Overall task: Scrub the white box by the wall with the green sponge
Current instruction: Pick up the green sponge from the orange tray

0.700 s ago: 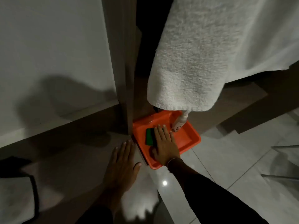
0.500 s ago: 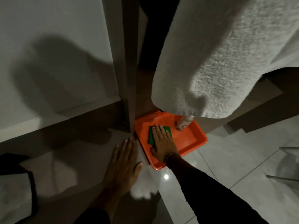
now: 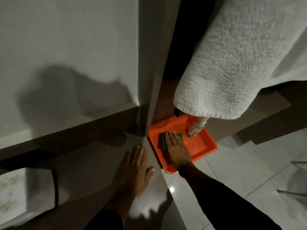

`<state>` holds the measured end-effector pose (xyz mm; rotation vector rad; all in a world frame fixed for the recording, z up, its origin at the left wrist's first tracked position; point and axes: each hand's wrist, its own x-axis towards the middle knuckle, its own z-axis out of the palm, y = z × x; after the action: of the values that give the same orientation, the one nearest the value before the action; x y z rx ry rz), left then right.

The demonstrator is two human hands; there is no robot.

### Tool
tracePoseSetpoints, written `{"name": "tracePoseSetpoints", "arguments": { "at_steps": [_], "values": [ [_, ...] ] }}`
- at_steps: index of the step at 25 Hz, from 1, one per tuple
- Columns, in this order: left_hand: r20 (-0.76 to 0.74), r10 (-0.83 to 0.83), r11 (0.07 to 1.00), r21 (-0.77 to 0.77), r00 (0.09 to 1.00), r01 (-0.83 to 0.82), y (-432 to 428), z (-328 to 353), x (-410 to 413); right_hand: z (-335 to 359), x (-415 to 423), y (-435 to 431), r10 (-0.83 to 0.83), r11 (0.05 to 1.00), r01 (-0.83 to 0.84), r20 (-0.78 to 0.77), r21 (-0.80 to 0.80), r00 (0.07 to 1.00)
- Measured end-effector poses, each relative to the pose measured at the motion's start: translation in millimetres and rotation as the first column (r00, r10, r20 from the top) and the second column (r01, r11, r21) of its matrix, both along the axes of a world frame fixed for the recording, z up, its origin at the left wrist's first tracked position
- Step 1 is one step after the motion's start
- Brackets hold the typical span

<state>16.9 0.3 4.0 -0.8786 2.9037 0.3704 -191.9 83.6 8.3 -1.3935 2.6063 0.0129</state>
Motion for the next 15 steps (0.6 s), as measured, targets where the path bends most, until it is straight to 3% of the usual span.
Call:
{"name": "tracePoseSetpoints", "arguments": {
  "at_steps": [8, 12, 15],
  "values": [
    [-0.202, 0.179, 0.983, 0.077, 0.963, -0.166, -12.5, 81.8, 162.6, 95.2, 123.6, 3.7, 0.06, 0.984, -0.058, 0.005, -0.168, 0.998],
    [-0.382, 0.375, 0.927, 0.156, 0.845, -0.341, -43.3, 99.8, 269.5, 125.3, 221.3, -29.2, 0.135, 0.954, -0.111, 0.071, -0.278, 0.988],
    [-0.438, 0.555, 0.832, 0.29, 0.707, -0.474, -75.1, 104.8, 333.9, 144.3, 292.5, -68.0, 0.237, 0.924, -0.195, 0.096, -0.328, 0.967]
  ]
}}
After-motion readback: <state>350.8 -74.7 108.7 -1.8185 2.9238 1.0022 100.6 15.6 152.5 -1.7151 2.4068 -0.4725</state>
